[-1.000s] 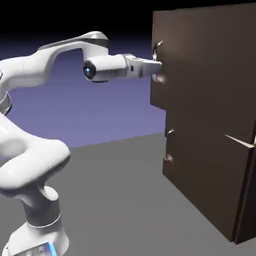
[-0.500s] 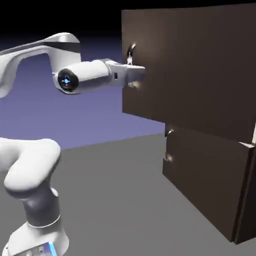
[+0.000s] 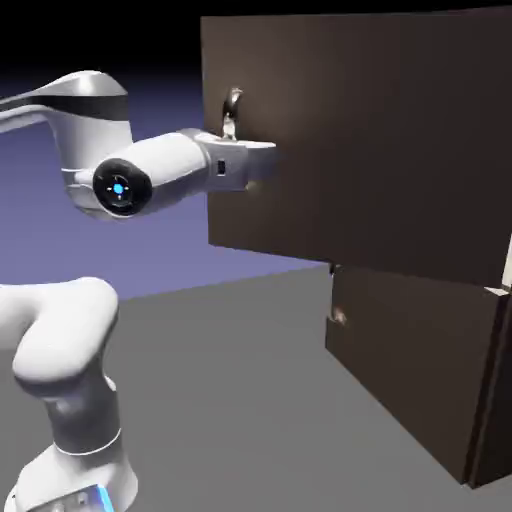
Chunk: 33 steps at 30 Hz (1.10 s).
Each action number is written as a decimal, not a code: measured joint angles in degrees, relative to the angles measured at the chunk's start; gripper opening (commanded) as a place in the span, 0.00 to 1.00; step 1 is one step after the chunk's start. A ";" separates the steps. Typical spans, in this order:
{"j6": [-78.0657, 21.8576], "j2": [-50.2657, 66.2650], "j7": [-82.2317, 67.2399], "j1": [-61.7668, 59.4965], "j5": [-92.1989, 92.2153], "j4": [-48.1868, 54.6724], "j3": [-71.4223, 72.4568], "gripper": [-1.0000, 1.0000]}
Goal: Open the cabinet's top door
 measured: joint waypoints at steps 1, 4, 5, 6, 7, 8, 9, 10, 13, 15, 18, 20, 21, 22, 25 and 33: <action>-1.58 0.48 -0.20 0.10 -1.83 0.45 -2.08 0.00; -6.40 2.42 -0.94 0.74 -7.22 2.33 -8.31 0.00; -8.05 3.22 -1.23 1.09 -8.98 3.15 -10.38 0.00; -9.72 4.10 -1.53 1.53 -10.73 4.05 -12.46 0.00; -11.40 5.04 -1.84 2.06 -12.45 5.06 -14.54 0.00; -13.11 6.05 -2.16 2.70 -14.14 6.17 -16.61 0.00; -14.84 7.11 -2.49 3.45 -15.81 7.38 -18.69 0.00; -16.59 8.21 -2.83 4.32 -17.43 8.70 -20.77 0.00; -21.96 11.71 -3.82 7.66 -22.04 13.27 -27.00 0.00; -25.61 14.09 -4.44 10.53 -24.84 16.81 -31.15 0.00; -31.12 17.51 -5.21 15.77 -28.57 22.75 -37.38 0.00; -34.65 19.48 -5.56 19.70 -30.65 26.90 -41.39 0.00; -36.33 20.35 -5.68 21.74 -31.58 28.98 -43.33 0.00; -37.95 21.12 -5.76 23.82 -32.43 31.05 -45.22 0.00; -42.40 22.87 -5.75 30.05 -34.59 37.04 -50.50 0.00; -52.20 23.89 -3.84 46.66 -38.58 52.25 -62.35 0.00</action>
